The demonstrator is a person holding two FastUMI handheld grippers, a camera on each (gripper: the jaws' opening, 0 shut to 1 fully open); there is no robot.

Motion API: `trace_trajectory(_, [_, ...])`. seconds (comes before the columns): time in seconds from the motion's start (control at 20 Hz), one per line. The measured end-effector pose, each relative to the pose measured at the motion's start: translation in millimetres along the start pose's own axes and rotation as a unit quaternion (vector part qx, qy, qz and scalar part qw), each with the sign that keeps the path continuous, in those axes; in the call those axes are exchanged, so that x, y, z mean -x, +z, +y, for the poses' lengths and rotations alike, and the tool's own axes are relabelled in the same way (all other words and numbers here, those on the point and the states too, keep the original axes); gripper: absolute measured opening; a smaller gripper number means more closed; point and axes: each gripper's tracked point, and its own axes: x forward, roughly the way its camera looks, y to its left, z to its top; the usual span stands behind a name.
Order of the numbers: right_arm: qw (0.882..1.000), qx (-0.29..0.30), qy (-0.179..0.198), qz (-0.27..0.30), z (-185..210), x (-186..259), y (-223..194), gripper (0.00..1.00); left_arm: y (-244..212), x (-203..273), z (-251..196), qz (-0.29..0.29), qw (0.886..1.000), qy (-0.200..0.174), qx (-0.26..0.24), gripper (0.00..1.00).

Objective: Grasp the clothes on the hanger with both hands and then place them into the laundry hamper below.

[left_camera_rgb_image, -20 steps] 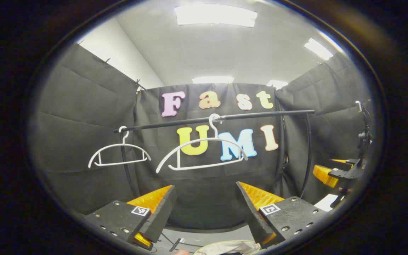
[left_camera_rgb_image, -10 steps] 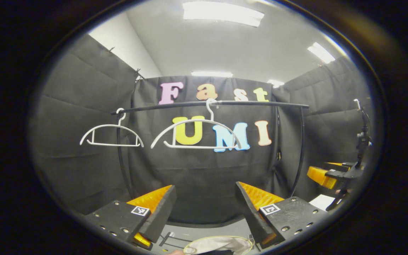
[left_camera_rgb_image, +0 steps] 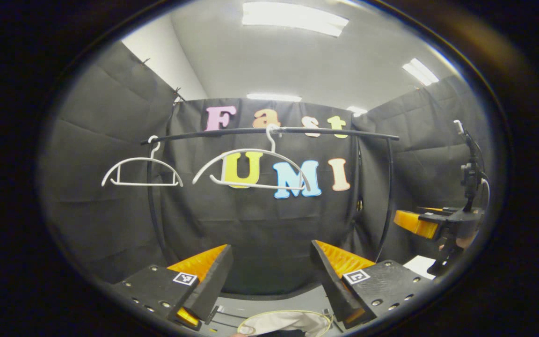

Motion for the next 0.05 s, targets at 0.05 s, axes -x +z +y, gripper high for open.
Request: trace_trajectory(0.05, [1.000, 0.003, 0.003, 0.006, 3.7, -2.2, -3.0, 0.98, -1.6, -1.1, 0.6, -0.003, 1.000, 0.001, 0.002, 0.98])
